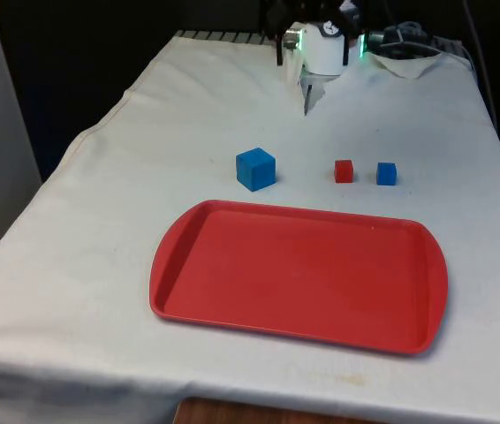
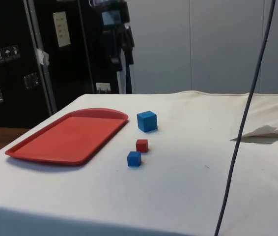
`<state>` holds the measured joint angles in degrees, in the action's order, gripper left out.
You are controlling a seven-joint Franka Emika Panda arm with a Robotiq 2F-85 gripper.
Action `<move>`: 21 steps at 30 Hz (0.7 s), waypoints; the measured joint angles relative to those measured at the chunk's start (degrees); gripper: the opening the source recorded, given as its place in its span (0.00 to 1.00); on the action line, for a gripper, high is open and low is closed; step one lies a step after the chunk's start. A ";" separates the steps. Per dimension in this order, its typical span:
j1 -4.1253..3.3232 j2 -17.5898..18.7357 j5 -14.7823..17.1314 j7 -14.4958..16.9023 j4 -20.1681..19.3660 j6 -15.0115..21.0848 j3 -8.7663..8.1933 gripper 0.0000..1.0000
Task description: Pick up the largest block and place it onto the tray.
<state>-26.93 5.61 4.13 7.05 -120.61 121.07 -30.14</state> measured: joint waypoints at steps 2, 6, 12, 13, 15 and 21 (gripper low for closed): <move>0.17 0.34 0.06 0.34 -0.80 1.15 -0.11 1.00; 0.57 1.20 0.23 1.15 -2.18 3.55 -0.29 1.00; 1.09 2.52 0.29 1.89 -3.67 6.76 -0.34 1.00; 1.20 2.75 0.29 2.01 -3.95 7.39 -0.34 1.00; 1.32 3.27 0.40 2.29 -4.53 8.71 -0.34 1.00; 1.66 4.98 0.92 3.32 -5.90 12.09 -0.40 1.00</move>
<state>-25.27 10.60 5.04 10.37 -126.51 133.16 -30.54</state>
